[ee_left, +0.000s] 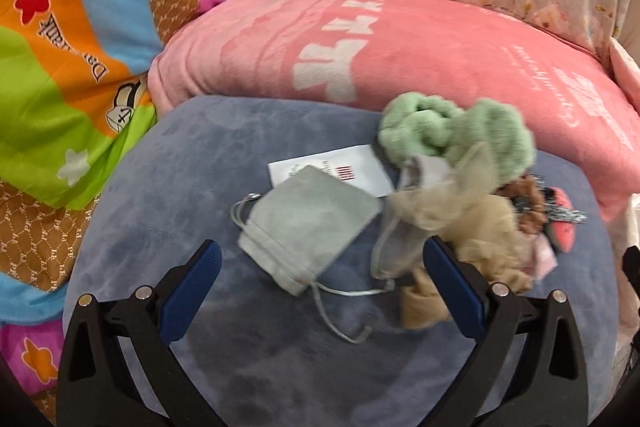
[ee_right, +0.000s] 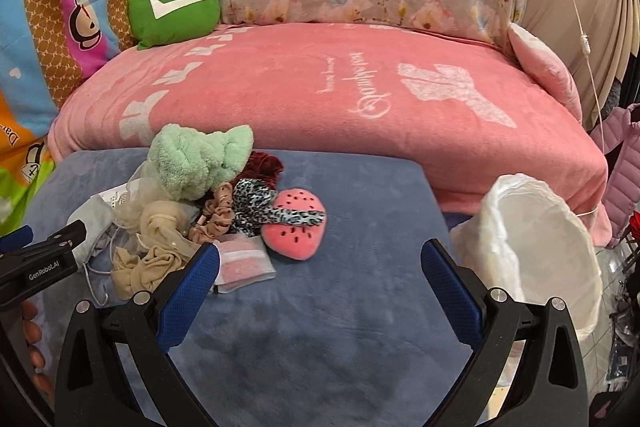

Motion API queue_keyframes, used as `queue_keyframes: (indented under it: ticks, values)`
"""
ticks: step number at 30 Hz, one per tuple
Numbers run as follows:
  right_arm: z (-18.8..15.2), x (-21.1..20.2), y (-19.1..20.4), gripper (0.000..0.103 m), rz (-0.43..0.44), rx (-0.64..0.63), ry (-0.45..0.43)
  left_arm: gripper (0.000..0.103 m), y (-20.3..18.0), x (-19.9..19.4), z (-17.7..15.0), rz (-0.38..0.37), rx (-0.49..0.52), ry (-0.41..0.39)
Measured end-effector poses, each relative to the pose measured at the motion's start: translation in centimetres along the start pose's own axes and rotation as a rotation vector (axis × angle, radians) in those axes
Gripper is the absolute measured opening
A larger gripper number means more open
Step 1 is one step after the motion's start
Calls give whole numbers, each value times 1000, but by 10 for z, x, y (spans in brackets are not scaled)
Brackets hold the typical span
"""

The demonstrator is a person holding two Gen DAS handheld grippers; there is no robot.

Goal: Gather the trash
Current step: 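Grasp the grey-blue face mask with the left gripper while the right gripper approaches the beige mesh scrunchie, then lift the mask with the left gripper while the right gripper grasps the beige mesh scrunchie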

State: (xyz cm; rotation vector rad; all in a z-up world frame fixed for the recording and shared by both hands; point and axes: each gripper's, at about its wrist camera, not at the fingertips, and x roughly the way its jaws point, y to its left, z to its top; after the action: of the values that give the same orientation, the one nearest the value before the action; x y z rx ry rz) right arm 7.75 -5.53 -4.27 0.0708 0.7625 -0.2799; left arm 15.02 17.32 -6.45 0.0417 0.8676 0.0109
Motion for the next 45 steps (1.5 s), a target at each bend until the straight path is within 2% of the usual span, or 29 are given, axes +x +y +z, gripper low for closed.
queue_keyframes:
  ticks: [4,7,12,15,17,18,20,22,23,26,37,45]
  values:
    - [-1,16,15,96,39,13,22,96,21,26,1,5,-1,2]
    - [-2,27,27,95,51,2,38,96,32,45,2,-25,-6,21]
    - [-5,41,40,87,56,-20,64,87,42,69,0,-118,-51,67]
    - [-7,46,43,77,64,-27,79,67,37,72,-1,-178,-53,80]
    - [-8,49,43,70,74,-28,91,46,32,70,0,-206,-50,80]
    - [-8,50,43,64,76,-29,95,40,29,67,0,-213,-50,77]
    - [-9,51,42,57,85,-29,100,28,24,59,0,-210,-49,62]
    - [-9,50,39,45,93,-29,106,22,21,48,1,-228,-60,52]
    - [-9,50,37,44,95,-29,107,19,22,45,2,-237,-66,49]
    - [-7,47,29,37,101,-23,106,19,22,27,6,-267,-77,26]
    - [5,36,4,36,94,6,66,19,14,-34,27,-327,-72,-82]
    - [10,56,-10,36,111,31,99,19,-22,-40,36,-398,-52,-72]
